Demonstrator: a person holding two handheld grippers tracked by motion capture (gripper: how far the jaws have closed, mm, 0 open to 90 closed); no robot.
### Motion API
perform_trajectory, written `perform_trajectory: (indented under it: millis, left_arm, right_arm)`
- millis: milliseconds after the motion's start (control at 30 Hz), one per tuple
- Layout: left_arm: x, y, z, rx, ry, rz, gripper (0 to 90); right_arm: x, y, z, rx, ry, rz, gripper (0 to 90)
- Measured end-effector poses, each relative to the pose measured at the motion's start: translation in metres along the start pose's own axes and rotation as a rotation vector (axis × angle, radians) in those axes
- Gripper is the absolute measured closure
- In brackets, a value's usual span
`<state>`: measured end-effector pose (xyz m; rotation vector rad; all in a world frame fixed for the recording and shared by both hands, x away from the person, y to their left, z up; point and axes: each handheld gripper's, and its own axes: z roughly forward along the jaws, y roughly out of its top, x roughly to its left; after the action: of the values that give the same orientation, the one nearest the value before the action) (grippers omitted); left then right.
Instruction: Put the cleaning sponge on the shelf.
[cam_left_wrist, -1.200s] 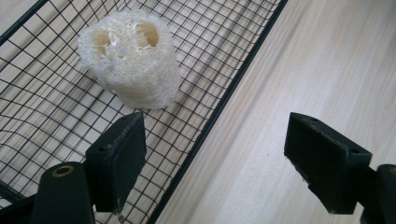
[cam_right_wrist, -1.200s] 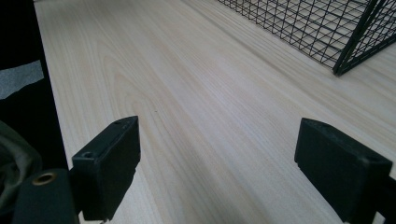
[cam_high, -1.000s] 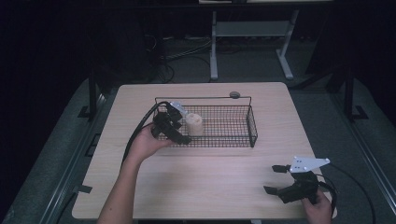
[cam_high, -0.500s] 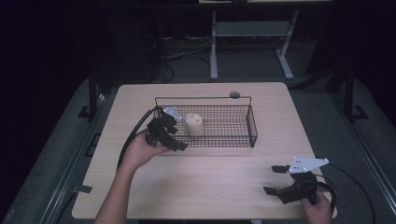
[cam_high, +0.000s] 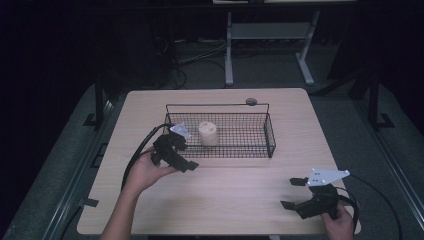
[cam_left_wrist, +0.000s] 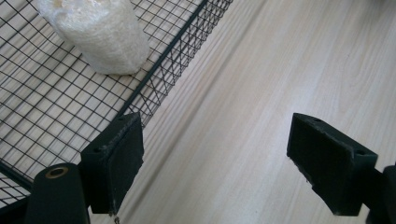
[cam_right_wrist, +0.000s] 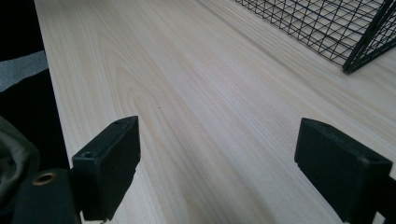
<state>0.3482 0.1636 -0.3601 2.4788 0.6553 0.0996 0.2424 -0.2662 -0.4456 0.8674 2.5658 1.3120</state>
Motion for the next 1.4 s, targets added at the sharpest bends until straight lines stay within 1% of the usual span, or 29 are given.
perform_trajectory:
  millis: [133, 200, 233, 300, 333, 433, 500, 600, 633, 767, 800, 833, 1000, 1067, 1267, 1400]
  left_arm:
    - [-0.003, -0.005, 0.000, -0.008, 0.001, -0.008, 18.0]
    - [-0.005, -0.008, -0.001, -0.004, -0.005, 0.000, 18.0]
    - [-0.006, -0.009, 0.000, -0.011, -0.005, -0.006, 18.0]
    - [-0.010, -0.014, 0.001, -0.005, -0.011, 0.001, 18.0]
    - [-0.012, -0.015, 0.002, -0.009, -0.011, -0.003, 18.0]
    - [-0.015, -0.019, 0.002, -0.006, -0.016, 0.002, 18.0]
    - [-0.015, -0.020, 0.001, -0.004, -0.016, 0.007, 18.0]
    - [-0.017, -0.023, 0.002, -0.010, -0.017, -0.005, 18.0]
    - [-0.018, -0.024, 0.001, -0.006, -0.019, 0.003, 18.0]
    - [-0.021, -0.028, 0.000, -0.010, -0.022, 0.005, 18.0]
    - [-0.023, -0.029, 0.000, -0.013, -0.023, -0.004, 18.0]
    - [-0.024, -0.030, 0.000, -0.008, -0.024, 0.004, 18.0]
    - [-0.029, -0.041, -0.003, -0.013, -0.019, 0.004, 18.1]
    - [-0.029, -0.043, -0.003, -0.018, -0.020, 0.002, 18.0]
    - [-0.031, -0.057, -0.006, -0.030, -0.021, -0.019, 18.0]
    - [-0.033, -0.065, -0.006, -0.019, -0.024, -0.018, 18.0]
  right_arm:
    - [0.000, 0.000, 0.000, 0.002, 0.000, 0.000, 13.7]
    - [0.001, 0.000, 0.001, 0.005, 0.001, -0.004, 13.8]
    - [0.001, 0.000, 0.001, 0.006, -0.002, -0.006, 13.8]
    - [0.001, 0.001, 0.001, 0.008, -0.002, -0.003, 13.8]
    - [0.001, 0.001, 0.001, 0.008, -0.001, -0.004, 13.8]
    - [0.001, 0.001, 0.002, 0.014, -0.007, -0.006, 13.8]
    - [0.001, 0.001, 0.002, 0.015, -0.006, -0.007, 13.8]
    - [0.001, 0.000, 0.002, 0.016, -0.007, -0.006, 13.7]
    - [0.001, 0.000, 0.002, 0.016, -0.008, -0.007, 13.8]
    - [0.001, 0.000, 0.001, 0.015, -0.007, -0.005, 13.7]
    - [0.001, 0.000, 0.001, 0.016, -0.008, -0.005, 13.8]
    - [0.001, 0.000, 0.001, 0.016, -0.008, -0.004, 13.8]
    - [0.002, 0.000, 0.003, 0.024, -0.011, -0.006, 13.8]
    - [0.002, 0.000, 0.003, 0.026, -0.011, -0.007, 13.7]
    - [0.002, 0.000, 0.002, 0.026, -0.013, -0.003, 13.7]
    - [0.002, 0.000, 0.002, 0.031, -0.016, -0.003, 13.8]
